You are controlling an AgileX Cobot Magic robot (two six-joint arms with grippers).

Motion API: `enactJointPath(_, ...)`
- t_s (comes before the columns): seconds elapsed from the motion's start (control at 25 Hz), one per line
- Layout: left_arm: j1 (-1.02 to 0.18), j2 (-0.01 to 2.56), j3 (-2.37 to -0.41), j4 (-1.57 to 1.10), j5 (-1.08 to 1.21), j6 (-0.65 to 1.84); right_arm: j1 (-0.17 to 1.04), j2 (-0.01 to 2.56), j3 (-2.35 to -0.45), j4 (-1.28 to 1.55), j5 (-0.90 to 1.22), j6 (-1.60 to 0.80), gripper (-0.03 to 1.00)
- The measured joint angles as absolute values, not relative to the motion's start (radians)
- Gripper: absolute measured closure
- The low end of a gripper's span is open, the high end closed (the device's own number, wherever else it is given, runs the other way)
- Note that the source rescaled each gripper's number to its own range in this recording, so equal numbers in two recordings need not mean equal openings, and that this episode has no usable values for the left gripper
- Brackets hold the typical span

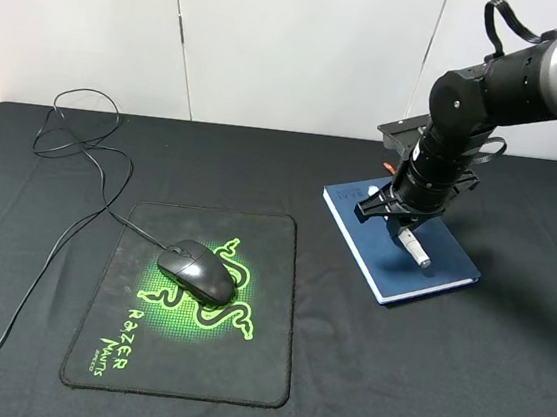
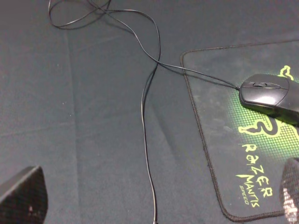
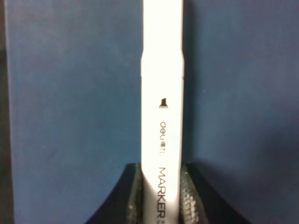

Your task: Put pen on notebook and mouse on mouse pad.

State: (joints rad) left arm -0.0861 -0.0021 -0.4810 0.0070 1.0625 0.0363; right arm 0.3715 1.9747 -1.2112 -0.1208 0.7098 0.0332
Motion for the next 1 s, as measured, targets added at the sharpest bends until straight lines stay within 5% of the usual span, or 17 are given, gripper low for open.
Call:
enactJointPath(0.08,-0.086,-0.002,-0.481,0.007,1.063,0.036,0.372,1.975,-1.211,-0.121,0.709,0.027,0.73)
enactJointPath(0.2,-0.086,-0.002,-0.481,0.007,1.063,0.036,0.372,1.975,-1.211,-0.121,0.704,0.020,0.17)
enactJointPath(0.28,-0.086,-0.002,-0.481,0.007,1.063,0.036,0.372,1.975,-1.211,-0.121,0.691,0.019,0.04)
enactJointPath(1.0,-0.086,-0.002,-0.481,0.007,1.063,0.036,0.372,1.847,-1.211,-0.110,0.782,0.018,-0.03)
